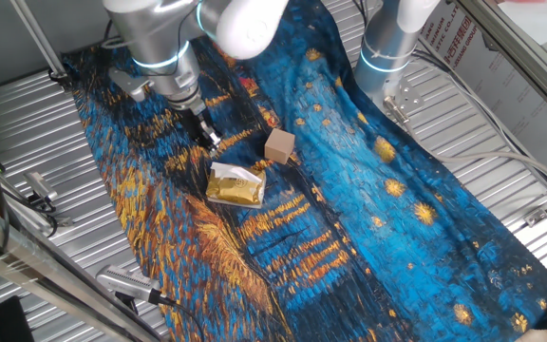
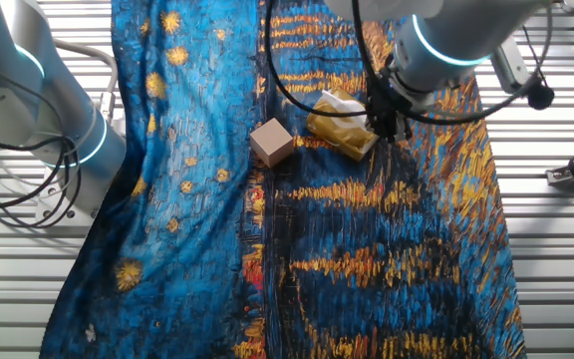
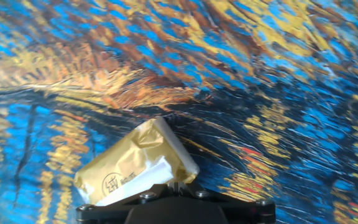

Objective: Pull out a napkin

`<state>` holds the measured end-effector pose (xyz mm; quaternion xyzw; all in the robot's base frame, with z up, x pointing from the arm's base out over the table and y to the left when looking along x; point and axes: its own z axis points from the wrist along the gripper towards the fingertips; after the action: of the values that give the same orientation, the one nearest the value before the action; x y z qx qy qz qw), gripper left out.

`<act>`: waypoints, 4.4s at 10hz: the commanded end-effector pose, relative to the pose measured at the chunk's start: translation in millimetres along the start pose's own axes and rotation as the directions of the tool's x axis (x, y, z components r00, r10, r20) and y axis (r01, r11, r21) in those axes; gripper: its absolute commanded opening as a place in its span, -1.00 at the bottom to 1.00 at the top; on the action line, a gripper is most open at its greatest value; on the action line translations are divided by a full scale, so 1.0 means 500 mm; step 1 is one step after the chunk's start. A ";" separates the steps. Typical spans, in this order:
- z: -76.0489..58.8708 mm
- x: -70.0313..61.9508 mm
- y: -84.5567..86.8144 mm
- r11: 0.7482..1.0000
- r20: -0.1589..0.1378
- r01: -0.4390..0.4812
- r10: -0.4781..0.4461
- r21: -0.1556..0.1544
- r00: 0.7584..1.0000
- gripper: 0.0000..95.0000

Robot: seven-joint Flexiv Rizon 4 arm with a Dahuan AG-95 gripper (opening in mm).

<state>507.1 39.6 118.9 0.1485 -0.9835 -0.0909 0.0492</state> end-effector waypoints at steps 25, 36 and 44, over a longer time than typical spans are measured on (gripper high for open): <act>0.019 -0.012 0.126 0.960 -0.005 -0.276 0.276 -0.047 0.961 1.00; 0.044 0.021 0.079 0.833 -0.032 -0.531 0.541 0.155 0.840 1.00; 0.059 0.022 0.077 0.831 -0.045 -0.531 0.544 0.165 0.838 -1.00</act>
<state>479.1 76.1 98.7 -0.1283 -0.9864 0.0069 0.1026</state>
